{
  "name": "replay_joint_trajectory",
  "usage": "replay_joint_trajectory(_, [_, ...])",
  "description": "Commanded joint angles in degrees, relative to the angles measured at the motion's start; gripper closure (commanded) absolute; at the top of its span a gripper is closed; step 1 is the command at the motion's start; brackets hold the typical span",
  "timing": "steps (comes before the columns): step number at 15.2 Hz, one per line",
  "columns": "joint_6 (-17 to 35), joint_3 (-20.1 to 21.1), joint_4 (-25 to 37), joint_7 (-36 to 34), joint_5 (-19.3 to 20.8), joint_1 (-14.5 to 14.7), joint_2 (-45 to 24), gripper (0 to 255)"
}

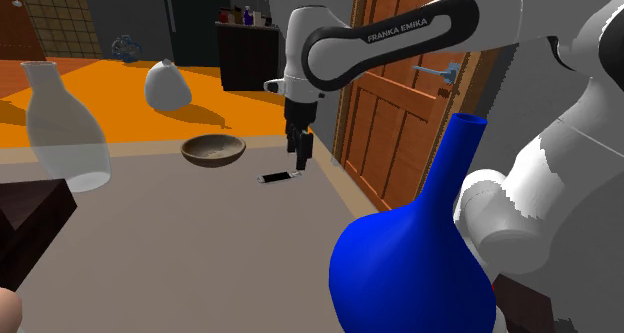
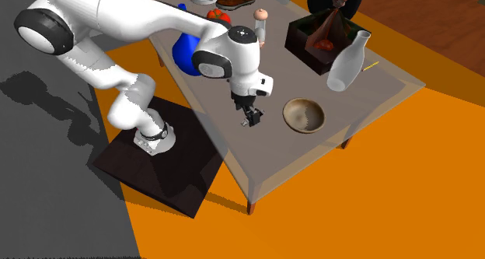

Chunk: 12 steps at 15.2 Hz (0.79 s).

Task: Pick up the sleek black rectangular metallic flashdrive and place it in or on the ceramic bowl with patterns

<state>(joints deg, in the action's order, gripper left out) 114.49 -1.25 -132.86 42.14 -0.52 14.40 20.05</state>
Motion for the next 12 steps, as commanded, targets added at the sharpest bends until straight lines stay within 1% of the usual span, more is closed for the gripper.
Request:
replay_joint_trajectory(1, [1.25,-0.29,-1.15,0.73,-0.16,0.0,-0.01,0])
replay_joint_trajectory(6, [4.97,-0.28,-3.67,0.76,-0.22,0.03,-1.2,0])
replay_joint_trajectory(12, [4.97,-0.28,-3.67,0.76,-0.22,0.03,-1.2,0])
